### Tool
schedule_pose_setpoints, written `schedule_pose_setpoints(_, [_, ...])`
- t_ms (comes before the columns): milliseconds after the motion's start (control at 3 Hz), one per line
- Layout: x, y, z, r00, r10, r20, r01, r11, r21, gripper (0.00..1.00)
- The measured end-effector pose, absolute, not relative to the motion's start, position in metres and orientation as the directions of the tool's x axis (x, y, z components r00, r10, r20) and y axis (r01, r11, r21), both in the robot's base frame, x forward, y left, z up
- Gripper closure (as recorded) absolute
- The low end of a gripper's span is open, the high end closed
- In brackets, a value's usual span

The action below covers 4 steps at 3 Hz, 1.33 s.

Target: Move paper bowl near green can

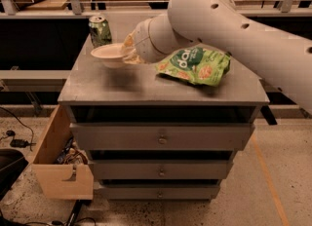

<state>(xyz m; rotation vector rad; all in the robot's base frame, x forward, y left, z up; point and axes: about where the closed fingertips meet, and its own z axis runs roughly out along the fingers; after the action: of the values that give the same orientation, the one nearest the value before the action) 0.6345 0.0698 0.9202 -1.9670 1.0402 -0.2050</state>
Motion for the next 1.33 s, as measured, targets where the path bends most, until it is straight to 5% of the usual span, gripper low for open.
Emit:
schedule_pose_setpoints(667, [0.631,0.063,0.880,0.636,-0.735,-0.235,-0.595,-0.273,-0.756,1.00])
schedule_pose_setpoints(1333, [0.630,0.066,0.880,0.640,-0.732,-0.234,-0.594,-0.277,-0.755,0.58])
